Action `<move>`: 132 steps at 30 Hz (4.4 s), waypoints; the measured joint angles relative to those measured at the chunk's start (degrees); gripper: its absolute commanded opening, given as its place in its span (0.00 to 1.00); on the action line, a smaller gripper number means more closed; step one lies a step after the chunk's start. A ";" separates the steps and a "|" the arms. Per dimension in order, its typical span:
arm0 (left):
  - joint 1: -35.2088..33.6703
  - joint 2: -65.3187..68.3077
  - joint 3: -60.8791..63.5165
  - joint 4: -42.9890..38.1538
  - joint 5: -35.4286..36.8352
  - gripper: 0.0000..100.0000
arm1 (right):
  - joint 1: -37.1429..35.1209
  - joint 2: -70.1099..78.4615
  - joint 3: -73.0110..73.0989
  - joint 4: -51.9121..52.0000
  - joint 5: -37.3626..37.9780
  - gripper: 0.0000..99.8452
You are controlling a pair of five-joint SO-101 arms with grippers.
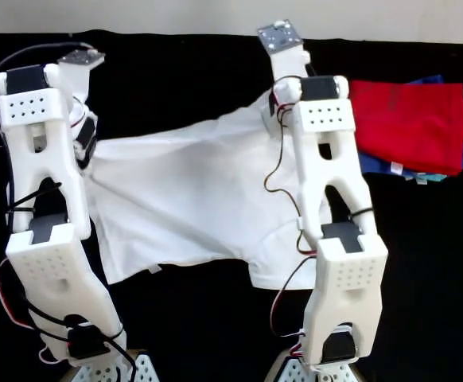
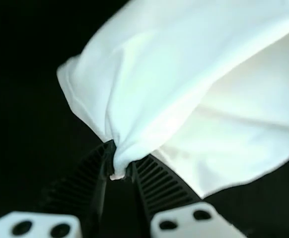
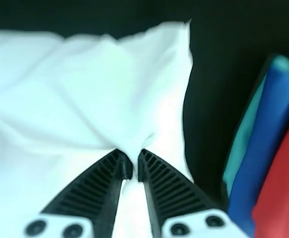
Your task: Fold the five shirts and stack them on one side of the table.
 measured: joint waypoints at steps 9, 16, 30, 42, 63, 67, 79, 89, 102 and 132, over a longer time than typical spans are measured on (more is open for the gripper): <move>2.11 -13.01 19.25 1.14 -7.74 0.01 | 2.46 -7.12 -0.18 15.74 0.00 0.01; 3.69 -26.73 42.37 -4.04 -9.23 0.01 | 4.40 -14.07 9.05 19.25 -0.97 0.01; 7.47 -40.09 69.10 -16.00 -9.23 0.01 | 10.11 -42.37 56.53 3.25 0.09 0.01; 7.56 -40.09 75.69 -22.51 -9.23 0.01 | 10.37 -44.40 66.20 -1.58 0.62 0.01; 7.56 -40.09 75.69 -22.51 -9.23 0.01 | 13.63 -48.53 73.58 1.32 0.62 0.01; 7.56 -40.09 75.69 -22.51 -9.23 0.02 | 14.15 -48.53 76.40 -2.55 0.62 0.02; 5.71 -40.09 62.24 -9.67 -9.23 0.19 | 13.10 -48.53 64.18 7.82 0.62 0.17; 2.90 -39.21 45.19 -7.82 -8.97 0.03 | 8.97 -42.90 47.65 0.62 -1.76 0.02; 3.34 -13.01 47.65 -28.22 -2.11 0.01 | 0.79 -13.19 41.32 -23.91 -3.08 0.02; -0.35 13.89 -13.27 1.76 0.79 0.01 | 3.52 18.37 -38.15 18.55 -3.08 0.02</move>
